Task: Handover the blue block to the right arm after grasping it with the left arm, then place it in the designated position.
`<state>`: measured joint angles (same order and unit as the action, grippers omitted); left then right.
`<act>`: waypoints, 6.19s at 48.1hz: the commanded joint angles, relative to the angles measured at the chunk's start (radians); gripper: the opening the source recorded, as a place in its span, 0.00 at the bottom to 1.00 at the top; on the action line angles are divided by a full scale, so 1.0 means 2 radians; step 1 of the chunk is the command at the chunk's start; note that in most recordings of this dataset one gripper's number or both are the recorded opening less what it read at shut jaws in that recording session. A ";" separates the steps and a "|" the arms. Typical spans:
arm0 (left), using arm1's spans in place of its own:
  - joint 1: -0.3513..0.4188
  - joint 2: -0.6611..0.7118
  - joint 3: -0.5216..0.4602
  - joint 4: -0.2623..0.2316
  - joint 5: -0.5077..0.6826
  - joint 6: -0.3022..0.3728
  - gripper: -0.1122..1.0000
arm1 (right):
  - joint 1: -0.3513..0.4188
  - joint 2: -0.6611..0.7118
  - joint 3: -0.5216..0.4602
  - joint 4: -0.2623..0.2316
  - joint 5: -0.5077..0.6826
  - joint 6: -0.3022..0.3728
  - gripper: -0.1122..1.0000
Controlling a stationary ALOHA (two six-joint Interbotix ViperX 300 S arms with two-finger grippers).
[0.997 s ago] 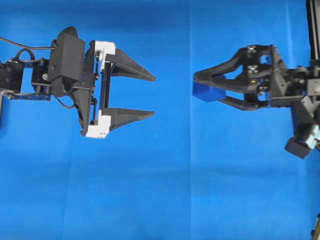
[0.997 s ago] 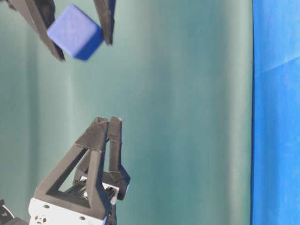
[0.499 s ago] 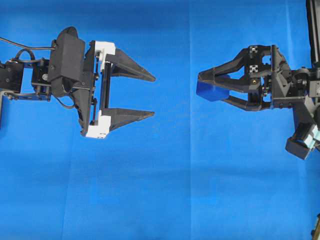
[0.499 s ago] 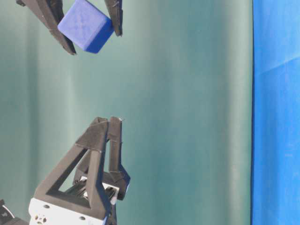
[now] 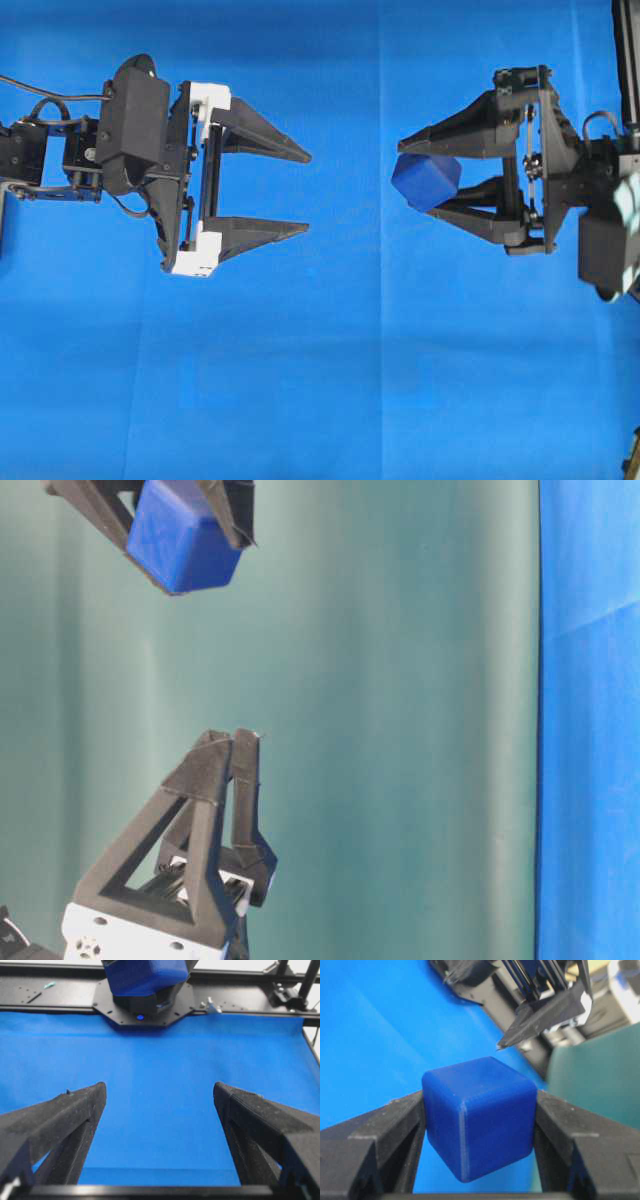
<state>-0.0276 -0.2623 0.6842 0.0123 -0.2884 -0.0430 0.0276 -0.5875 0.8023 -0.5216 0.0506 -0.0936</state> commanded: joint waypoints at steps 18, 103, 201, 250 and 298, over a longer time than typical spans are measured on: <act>-0.002 -0.009 -0.009 0.001 -0.005 0.003 0.93 | 0.000 -0.004 -0.014 0.006 0.002 0.252 0.57; -0.002 -0.009 -0.012 0.001 -0.005 0.004 0.93 | 0.001 -0.004 -0.018 0.006 0.018 0.291 0.57; -0.002 -0.008 -0.015 0.001 -0.005 0.005 0.93 | 0.028 0.057 -0.017 0.035 0.114 0.301 0.57; -0.002 -0.008 -0.012 0.001 -0.005 0.005 0.93 | 0.008 0.325 -0.065 0.037 -0.065 0.340 0.57; -0.002 -0.010 -0.009 0.001 -0.005 0.005 0.93 | -0.002 0.414 -0.089 0.059 -0.117 0.341 0.57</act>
<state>-0.0291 -0.2638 0.6826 0.0123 -0.2884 -0.0353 0.0215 0.2500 0.6335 -0.4080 -0.1825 0.5860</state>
